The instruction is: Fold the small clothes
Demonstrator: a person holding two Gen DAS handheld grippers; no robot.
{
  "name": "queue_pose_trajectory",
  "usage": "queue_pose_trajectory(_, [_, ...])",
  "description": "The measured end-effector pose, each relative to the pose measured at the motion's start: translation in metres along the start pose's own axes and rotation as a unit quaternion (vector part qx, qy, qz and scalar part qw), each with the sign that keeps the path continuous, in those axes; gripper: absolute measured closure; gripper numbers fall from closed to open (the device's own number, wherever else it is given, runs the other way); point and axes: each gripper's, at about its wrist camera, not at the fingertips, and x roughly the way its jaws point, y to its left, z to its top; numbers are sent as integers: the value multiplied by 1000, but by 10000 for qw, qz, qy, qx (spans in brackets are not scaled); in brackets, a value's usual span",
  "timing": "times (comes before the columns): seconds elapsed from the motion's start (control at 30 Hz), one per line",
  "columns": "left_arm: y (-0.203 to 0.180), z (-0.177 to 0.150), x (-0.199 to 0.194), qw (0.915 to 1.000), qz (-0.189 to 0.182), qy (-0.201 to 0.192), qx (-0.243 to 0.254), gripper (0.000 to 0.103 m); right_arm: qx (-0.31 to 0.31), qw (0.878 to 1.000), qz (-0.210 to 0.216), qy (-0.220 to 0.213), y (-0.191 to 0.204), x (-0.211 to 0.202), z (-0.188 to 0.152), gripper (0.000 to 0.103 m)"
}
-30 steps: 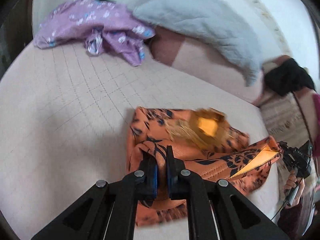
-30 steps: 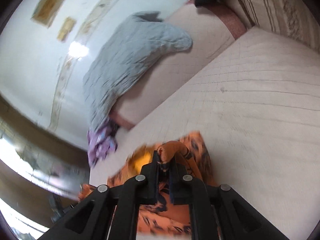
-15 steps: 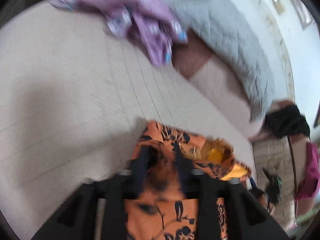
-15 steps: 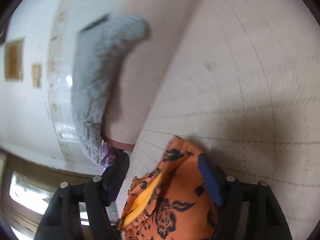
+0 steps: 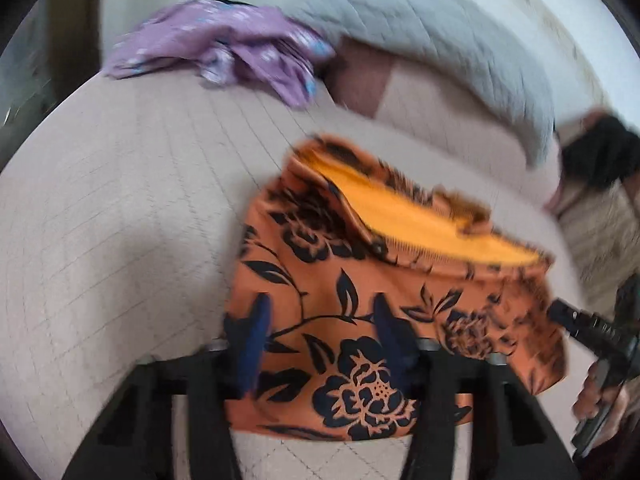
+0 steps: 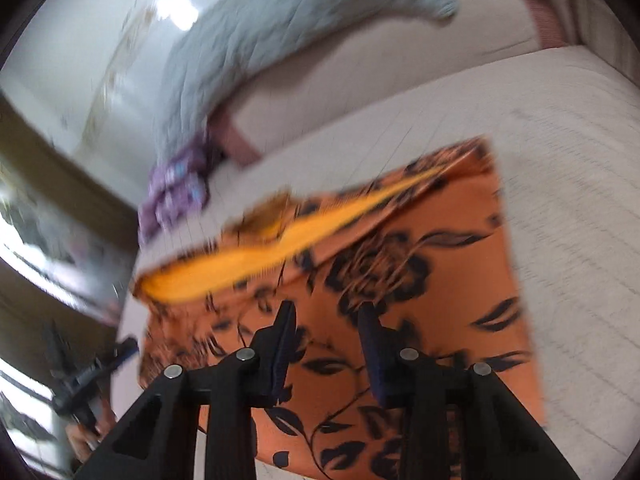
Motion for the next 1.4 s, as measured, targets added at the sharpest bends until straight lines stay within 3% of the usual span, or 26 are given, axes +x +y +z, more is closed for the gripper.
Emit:
queue_pose_trajectory(0.1, [-11, 6, 19, 9994, 104, 105, 322, 72, -361, 9981, -148, 474, 15, 38, -4, 69])
queue_pose_trajectory(0.2, [-25, 20, 39, 9957, 480, 145, 780, 76, -773, 9948, -338, 571, 28, 63, 2, 70])
queue_pose_trajectory(0.27, [-26, 31, 52, 9963, 321, 211, 766, 76, -857, 9941, -287, 603, 30, 77, 12, 70])
queue_pose_trajectory(0.37, [-11, 44, 60, 9996, -195, 69, 194, 74, -677, 9963, -160, 506, 25, 91, 28, 69])
queue_pose_trajectory(0.47, [8, 56, 58, 9945, -759, -356, -622, 65, -354, 9988, 322, -125, 17, 82, 42, 69])
queue_pose_trajectory(0.5, [16, 58, 53, 9913, -823, -549, -871, 55, -289, 9972, 530, -448, 15, 74, 45, 68])
queue_pose_trajectory(0.53, [21, 59, 47, 9894, -785, -713, -991, 45, -225, 9953, 653, -679, 13, 66, 46, 67])
queue_pose_trajectory(0.63, [17, 56, 40, 9938, -290, -756, -760, 44, -73, 9932, 775, -868, 9, 53, 45, 67])
queue_pose_trajectory(0.73, [5, 48, 37, 9969, -220, -553, -510, 44, -239, 9961, 647, -559, 17, 56, 37, 67])
queue_pose_trajectory(0.93, [-14, 23, 21, 9991, 231, -333, 103, 44, -940, 9927, 757, 71, 68, 70, 10, 67])
queue_pose_trajectory(1.13, [-22, 4, 23, 9957, 638, -86, 671, 44, -1110, 9898, 448, 777, 107, 134, 6, 67])
queue_pose_trajectory(1.23, [-19, 1, 26, 9929, 788, -62, 883, 44, -890, 9938, 135, 651, 115, 163, 32, 68])
queue_pose_trajectory(1.3, [-16, -1, 26, 9912, 886, -64, 978, 44, -436, 9987, 26, 248, 108, 165, 54, 68])
queue_pose_trajectory(1.4, [-10, 2, 25, 9928, 799, -61, 893, 44, 48, 9997, 213, -103, 90, 145, 68, 68])
